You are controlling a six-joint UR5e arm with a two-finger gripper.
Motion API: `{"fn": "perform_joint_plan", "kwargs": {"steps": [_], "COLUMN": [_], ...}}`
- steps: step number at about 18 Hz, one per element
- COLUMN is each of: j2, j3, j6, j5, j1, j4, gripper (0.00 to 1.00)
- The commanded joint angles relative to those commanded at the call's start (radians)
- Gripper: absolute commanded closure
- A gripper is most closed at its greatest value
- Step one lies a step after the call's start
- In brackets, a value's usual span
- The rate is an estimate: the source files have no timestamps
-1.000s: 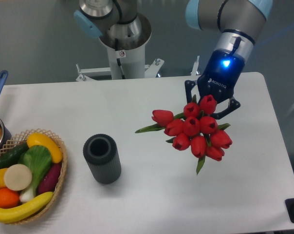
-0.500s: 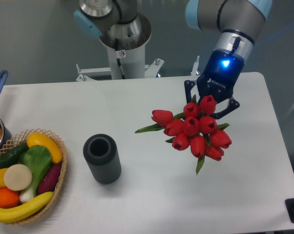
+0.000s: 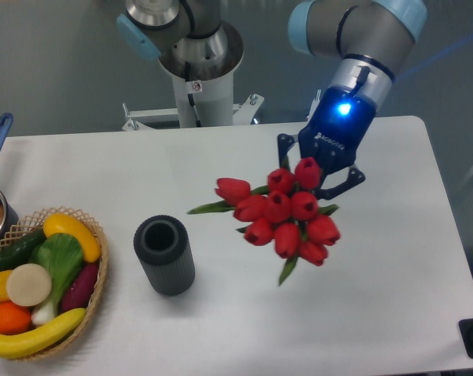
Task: Insert the flowers into the vase
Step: 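Carry the tulip bunch toward the black vase, stems angled down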
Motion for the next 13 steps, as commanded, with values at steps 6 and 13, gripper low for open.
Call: {"fn": "perform_joint_plan", "kwargs": {"steps": [6, 13], "j2": [-0.003, 0.003], "j3": [-0.011, -0.049], "j6": [0.006, 0.018], "j5": [-0.115, -0.207], "j1": [-0.066, -0.107], "j4": [0.002, 0.002], "gripper": [0.81, 0.81]}}
